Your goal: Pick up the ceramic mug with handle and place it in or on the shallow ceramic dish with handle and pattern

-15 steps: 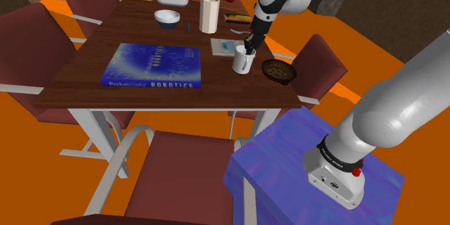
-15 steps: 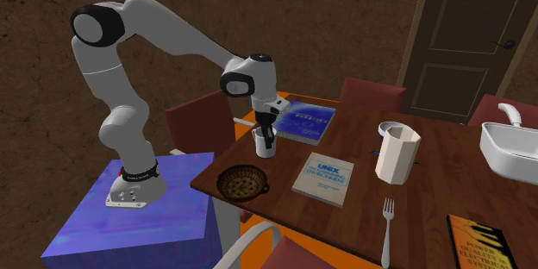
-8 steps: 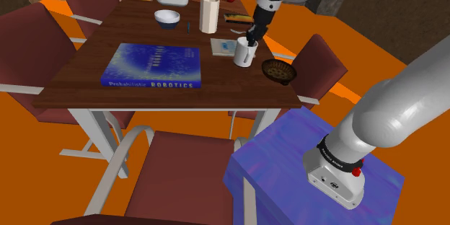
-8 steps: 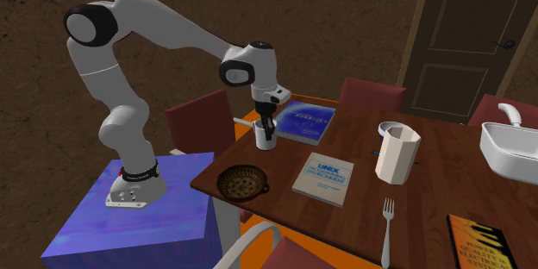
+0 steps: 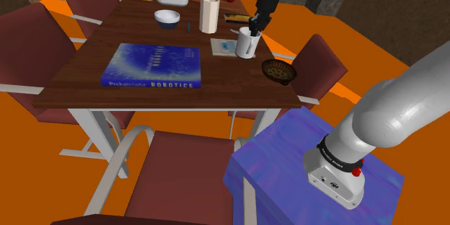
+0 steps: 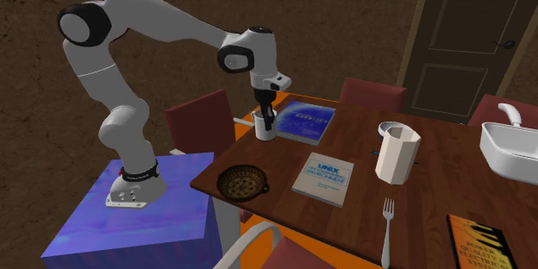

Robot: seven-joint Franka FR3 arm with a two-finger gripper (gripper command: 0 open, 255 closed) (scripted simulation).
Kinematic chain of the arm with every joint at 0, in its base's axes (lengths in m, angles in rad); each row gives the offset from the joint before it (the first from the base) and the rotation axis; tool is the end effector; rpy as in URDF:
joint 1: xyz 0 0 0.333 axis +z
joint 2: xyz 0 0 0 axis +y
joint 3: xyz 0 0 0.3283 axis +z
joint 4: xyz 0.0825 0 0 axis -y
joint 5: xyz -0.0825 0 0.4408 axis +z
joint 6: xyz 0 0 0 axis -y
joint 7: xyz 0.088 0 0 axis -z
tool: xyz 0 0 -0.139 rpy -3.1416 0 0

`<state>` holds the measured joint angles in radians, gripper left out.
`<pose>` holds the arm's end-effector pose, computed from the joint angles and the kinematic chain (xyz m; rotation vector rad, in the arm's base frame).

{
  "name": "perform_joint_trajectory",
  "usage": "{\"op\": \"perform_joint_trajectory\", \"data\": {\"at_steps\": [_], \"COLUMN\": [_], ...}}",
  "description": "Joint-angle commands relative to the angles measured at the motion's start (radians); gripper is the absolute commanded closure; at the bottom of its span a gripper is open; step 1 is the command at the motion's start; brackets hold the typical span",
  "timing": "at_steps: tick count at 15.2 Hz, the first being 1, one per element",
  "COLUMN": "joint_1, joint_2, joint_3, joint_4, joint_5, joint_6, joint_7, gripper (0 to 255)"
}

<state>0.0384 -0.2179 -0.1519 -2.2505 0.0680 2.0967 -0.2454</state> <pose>0.5350 -0.0566 0.4147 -3.0551 -0.1561 -0.1171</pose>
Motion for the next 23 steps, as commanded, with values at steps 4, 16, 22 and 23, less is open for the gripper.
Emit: {"op": "perform_joint_trajectory", "data": {"at_steps": [4,16,22,23], "joint_1": [-0.031,-0.155,-0.155,-0.155], "joint_2": [-0.065,-0.219,-0.199,-0.195], "joint_3": [-0.038,-0.202,-0.213,-0.215], "joint_4": [-0.022,-0.084,-0.149,-0.16], "joint_5": [-0.02,-0.112,-0.11,-0.11], "joint_6": [-0.047,-0.146,-0.062,-0.047], "joint_7": [-0.055,-0.283,-0.293,-0.295], "gripper": [255,255,255,255]}}
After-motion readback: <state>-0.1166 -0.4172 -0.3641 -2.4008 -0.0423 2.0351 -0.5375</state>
